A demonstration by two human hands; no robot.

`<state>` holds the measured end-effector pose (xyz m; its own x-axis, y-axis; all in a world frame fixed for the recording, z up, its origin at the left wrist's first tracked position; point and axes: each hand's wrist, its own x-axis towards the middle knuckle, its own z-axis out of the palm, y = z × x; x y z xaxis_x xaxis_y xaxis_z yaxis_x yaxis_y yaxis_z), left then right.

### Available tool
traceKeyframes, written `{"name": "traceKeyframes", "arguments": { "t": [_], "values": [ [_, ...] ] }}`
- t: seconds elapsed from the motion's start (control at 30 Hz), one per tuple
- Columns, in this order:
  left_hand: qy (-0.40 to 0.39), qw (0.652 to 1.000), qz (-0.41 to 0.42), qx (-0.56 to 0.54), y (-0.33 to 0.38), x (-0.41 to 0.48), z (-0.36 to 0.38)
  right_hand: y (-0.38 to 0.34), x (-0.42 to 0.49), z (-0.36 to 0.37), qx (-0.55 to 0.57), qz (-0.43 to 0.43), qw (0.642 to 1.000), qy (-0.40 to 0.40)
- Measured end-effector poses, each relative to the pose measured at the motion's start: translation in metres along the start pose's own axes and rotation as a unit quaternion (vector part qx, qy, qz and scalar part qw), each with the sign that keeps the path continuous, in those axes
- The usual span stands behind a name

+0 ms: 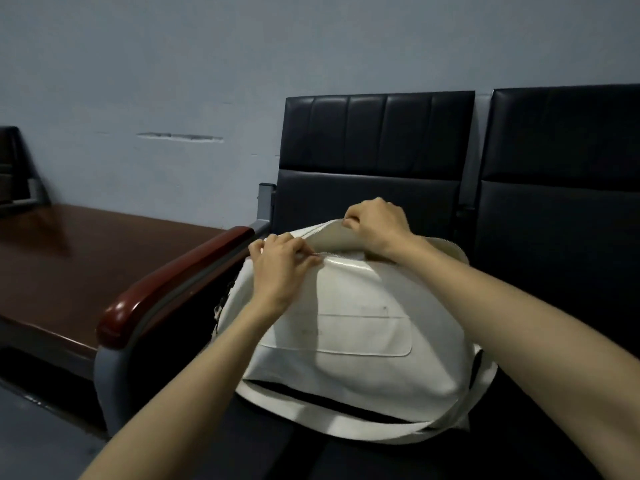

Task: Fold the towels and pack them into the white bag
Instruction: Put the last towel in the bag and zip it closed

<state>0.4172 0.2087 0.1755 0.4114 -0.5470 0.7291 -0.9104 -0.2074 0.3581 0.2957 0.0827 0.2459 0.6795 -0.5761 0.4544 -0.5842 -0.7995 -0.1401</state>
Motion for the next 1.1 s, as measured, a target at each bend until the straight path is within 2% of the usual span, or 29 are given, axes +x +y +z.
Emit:
{"name": "traceKeyframes", "arguments": {
  "t": [0.07, 0.13, 0.2, 0.3, 0.4, 0.5, 0.57, 0.63, 0.7, 0.77, 0.8, 0.83, 0.97, 1.1],
  "values": [
    [-0.001, 0.999, -0.031, 0.016, -0.004, -0.01, 0.023, 0.0, -0.034, 0.015, -0.01, -0.009, 1.0, -0.024],
    [0.026, 0.999, -0.022, 0.012, -0.006, -0.018, 0.043, 0.008, -0.064, 0.036, 0.005, 0.023, 0.998, -0.05],
    [0.05, 0.998, -0.032, 0.014, -0.006, -0.02, 0.051, 0.015, -0.074, 0.051, 0.026, 0.041, 0.998, -0.038],
    [0.018, 0.996, -0.092, -0.01, -0.007, -0.019, 0.05, 0.01, -0.067, 0.061, -0.004, 0.025, 0.999, -0.043],
    [-0.024, 0.997, -0.069, 0.021, -0.014, -0.016, 0.041, -0.001, -0.066, 0.066, 0.005, 0.013, 0.999, -0.045],
    [-0.089, 0.991, -0.093, -0.048, -0.025, 0.0, 0.015, -0.012, -0.067, 0.069, 0.01, 0.006, 0.999, -0.05],
    [-0.084, 0.984, -0.111, -0.106, -0.04, 0.007, -0.005, -0.015, -0.07, 0.072, 0.016, 0.007, 0.999, -0.052],
    [-0.067, 0.975, -0.171, -0.124, -0.066, 0.011, -0.016, -0.014, -0.073, 0.075, 0.026, 0.013, 0.999, -0.044],
    [-0.108, 0.937, -0.291, -0.162, -0.089, 0.011, -0.02, -0.013, -0.077, 0.076, 0.039, 0.019, 0.998, -0.043],
    [-0.179, 0.843, -0.416, -0.291, -0.099, 0.007, -0.021, -0.013, -0.081, 0.077, 0.048, 0.021, 0.998, -0.048],
    [-0.196, 0.805, -0.446, -0.337, -0.104, 0.005, -0.02, -0.012, -0.083, 0.077, 0.053, 0.021, 0.997, -0.05],
    [-0.208, 0.792, -0.457, -0.346, -0.109, 0.004, -0.02, -0.011, -0.085, 0.076, 0.06, 0.024, 0.996, -0.055],
    [-0.252, 0.815, -0.452, -0.261, -0.127, -0.007, -0.016, -0.007, -0.091, 0.072, 0.091, 0.036, 0.993, -0.069],
    [-0.254, 0.844, -0.412, -0.232, -0.136, -0.013, -0.018, -0.008, -0.094, 0.071, 0.087, 0.036, 0.993, -0.066]
  ]
}}
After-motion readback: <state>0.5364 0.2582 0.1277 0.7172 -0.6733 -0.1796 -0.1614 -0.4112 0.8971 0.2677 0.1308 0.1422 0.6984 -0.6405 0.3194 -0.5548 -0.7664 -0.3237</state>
